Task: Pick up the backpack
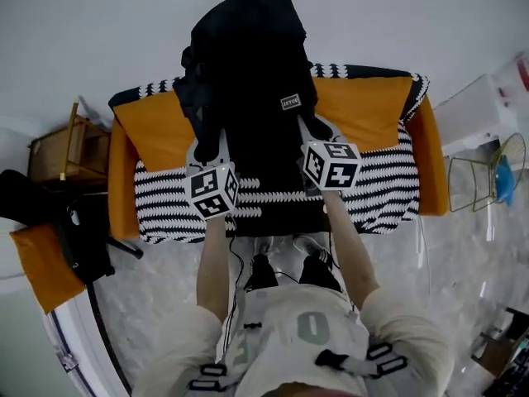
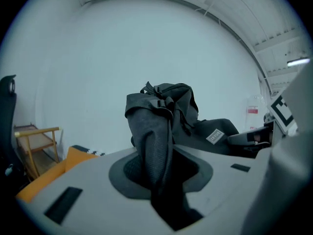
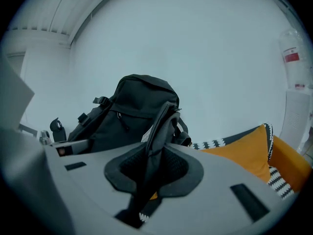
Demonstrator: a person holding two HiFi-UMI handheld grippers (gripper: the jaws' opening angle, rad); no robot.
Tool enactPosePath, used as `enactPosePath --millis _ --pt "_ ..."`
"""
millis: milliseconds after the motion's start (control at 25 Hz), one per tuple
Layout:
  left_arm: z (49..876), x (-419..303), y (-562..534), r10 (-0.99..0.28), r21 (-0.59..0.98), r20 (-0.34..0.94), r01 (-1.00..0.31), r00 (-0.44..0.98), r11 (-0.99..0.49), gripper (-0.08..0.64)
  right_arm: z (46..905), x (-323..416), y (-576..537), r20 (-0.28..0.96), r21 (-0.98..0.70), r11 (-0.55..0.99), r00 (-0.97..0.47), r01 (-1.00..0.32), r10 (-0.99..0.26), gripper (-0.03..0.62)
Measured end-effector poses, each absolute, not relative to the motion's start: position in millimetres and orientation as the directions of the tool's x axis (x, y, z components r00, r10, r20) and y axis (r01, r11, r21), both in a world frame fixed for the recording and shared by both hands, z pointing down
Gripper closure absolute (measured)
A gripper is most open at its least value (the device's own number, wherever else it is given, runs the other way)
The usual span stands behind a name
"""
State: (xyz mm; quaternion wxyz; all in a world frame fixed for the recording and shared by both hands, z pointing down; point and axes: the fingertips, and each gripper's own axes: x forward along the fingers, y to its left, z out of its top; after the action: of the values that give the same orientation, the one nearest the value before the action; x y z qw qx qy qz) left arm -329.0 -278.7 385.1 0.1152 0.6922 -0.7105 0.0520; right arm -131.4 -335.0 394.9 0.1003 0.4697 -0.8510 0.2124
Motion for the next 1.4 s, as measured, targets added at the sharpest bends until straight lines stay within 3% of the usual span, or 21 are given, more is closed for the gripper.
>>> enactPosePath --millis 400,1400 --pt "282 -295 -203 -0.997 0.02 0.076 -1.0 0.017 -0.016 0.445 297 -97 -254 0.208 -0.253 0.49 -0.542 -0.834 -0.815 0.515" --pt "257 -279 -171 -0.999 -0.006 -0.004 -0.999 0.042 -0.042 0.445 275 -78 -214 0.118 -0.233 0.476 -0.51 -0.848 -0.852 0.517"
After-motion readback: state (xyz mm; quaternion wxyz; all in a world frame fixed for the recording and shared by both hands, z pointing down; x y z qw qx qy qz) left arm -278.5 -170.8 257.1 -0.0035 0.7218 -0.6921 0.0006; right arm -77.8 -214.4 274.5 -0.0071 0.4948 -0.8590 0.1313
